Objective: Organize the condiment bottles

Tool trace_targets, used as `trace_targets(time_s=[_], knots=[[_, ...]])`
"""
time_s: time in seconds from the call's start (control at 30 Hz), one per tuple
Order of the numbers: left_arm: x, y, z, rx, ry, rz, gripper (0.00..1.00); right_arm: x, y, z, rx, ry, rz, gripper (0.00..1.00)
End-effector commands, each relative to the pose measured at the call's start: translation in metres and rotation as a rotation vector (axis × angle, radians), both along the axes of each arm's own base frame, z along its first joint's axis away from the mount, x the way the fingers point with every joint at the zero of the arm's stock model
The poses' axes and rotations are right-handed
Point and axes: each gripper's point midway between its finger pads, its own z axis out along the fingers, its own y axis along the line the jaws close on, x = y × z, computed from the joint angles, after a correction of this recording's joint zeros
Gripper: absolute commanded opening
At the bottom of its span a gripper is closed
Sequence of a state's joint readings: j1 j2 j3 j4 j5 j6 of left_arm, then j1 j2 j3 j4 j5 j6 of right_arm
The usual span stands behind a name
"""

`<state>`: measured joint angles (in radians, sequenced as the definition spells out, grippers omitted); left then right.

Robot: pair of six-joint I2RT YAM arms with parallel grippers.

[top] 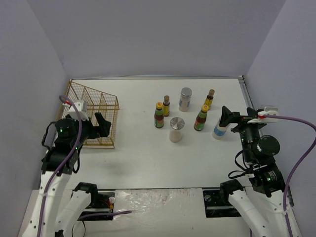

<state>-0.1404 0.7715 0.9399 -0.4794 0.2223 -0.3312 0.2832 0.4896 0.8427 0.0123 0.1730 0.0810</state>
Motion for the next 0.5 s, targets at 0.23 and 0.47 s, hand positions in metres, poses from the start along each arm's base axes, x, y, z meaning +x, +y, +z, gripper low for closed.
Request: trace_targets(time_s=[0.23, 0.47], knots=[[0.114, -0.123, 0.058, -0.027, -0.041, -0.144, 0.97, 0.010, 0.009, 0.017, 0.067, -0.015, 0.023, 1.00], [0.134, -0.194, 0.026, 0.038, -0.022, -0.194, 0.97, 0.010, 0.018, 0.011, 0.056, 0.006, 0.072, 1.00]])
